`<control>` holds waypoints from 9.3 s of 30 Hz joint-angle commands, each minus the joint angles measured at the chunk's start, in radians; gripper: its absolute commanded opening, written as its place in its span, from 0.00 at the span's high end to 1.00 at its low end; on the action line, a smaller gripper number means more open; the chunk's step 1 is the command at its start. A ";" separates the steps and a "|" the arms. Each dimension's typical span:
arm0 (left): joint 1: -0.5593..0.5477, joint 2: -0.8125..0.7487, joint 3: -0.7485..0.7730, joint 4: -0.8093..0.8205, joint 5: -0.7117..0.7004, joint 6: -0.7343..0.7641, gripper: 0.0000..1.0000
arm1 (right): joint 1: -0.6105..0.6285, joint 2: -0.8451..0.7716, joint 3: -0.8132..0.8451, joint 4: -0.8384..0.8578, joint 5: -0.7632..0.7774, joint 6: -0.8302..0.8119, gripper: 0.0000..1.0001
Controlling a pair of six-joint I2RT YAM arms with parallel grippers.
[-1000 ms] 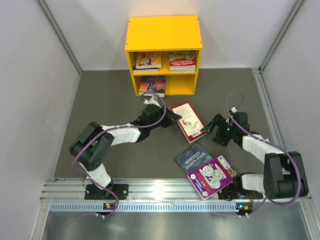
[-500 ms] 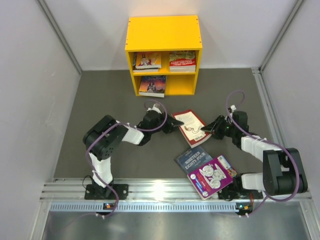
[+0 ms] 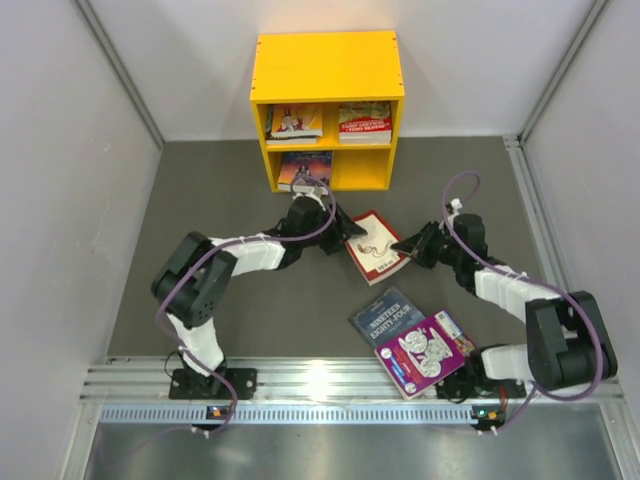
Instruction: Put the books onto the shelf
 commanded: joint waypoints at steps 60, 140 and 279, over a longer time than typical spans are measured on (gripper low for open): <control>0.054 -0.250 -0.072 -0.279 -0.143 0.368 0.36 | 0.151 0.559 0.562 0.173 0.647 0.429 1.00; -0.387 -0.550 -0.327 -0.517 -0.492 -0.009 0.13 | 0.153 0.065 0.168 -0.629 0.127 -0.296 0.00; -0.305 -0.317 0.300 -0.569 -0.223 0.169 1.00 | 1.046 0.119 0.570 -1.302 1.253 0.254 0.58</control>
